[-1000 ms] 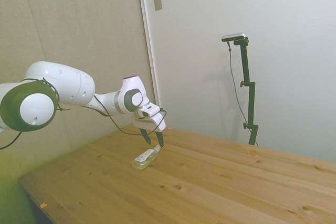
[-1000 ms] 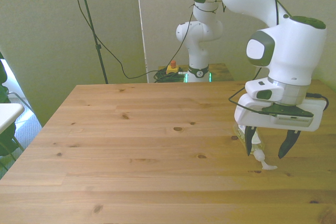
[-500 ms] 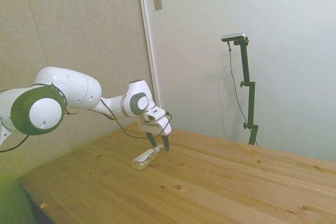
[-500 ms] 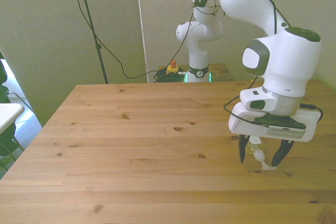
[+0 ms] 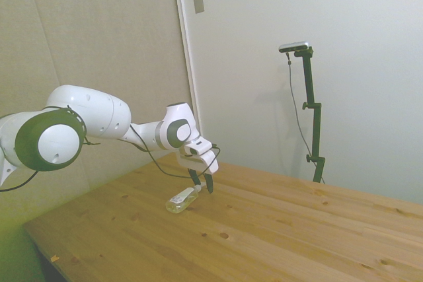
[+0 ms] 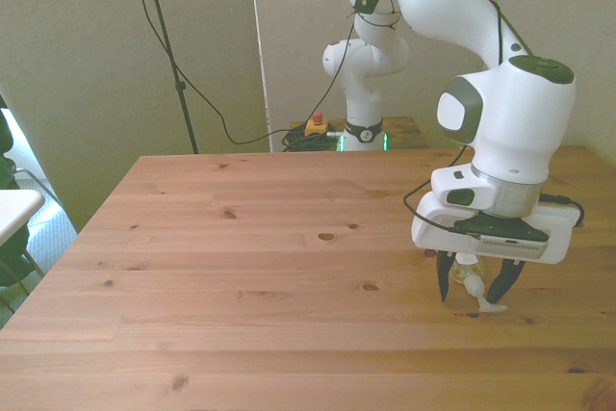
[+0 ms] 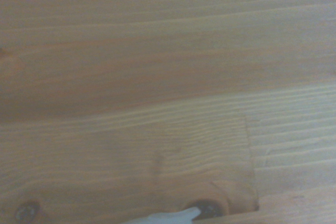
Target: Stand the sanitizer
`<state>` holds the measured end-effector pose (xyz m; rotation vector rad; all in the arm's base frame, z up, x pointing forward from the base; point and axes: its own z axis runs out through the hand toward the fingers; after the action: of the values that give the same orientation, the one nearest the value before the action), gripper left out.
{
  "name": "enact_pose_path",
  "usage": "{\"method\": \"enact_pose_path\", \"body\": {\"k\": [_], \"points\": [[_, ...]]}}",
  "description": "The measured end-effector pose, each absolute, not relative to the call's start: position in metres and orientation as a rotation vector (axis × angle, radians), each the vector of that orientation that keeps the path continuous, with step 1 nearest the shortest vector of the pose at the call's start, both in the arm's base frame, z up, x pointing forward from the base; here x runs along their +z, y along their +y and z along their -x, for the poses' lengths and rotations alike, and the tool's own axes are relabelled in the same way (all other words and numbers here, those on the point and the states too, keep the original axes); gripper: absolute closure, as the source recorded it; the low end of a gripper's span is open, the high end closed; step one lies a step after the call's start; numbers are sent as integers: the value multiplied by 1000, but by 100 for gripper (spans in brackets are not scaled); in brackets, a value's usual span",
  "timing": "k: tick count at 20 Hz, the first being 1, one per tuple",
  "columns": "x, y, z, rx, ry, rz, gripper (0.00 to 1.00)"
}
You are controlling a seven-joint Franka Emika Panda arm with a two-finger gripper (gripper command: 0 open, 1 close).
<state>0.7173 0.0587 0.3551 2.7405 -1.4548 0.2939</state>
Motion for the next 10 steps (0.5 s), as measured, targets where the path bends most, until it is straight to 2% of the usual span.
{"method": "enact_pose_path", "body": {"k": [10], "points": [[354,46,-717,245,-1504,-2754,100]]}}
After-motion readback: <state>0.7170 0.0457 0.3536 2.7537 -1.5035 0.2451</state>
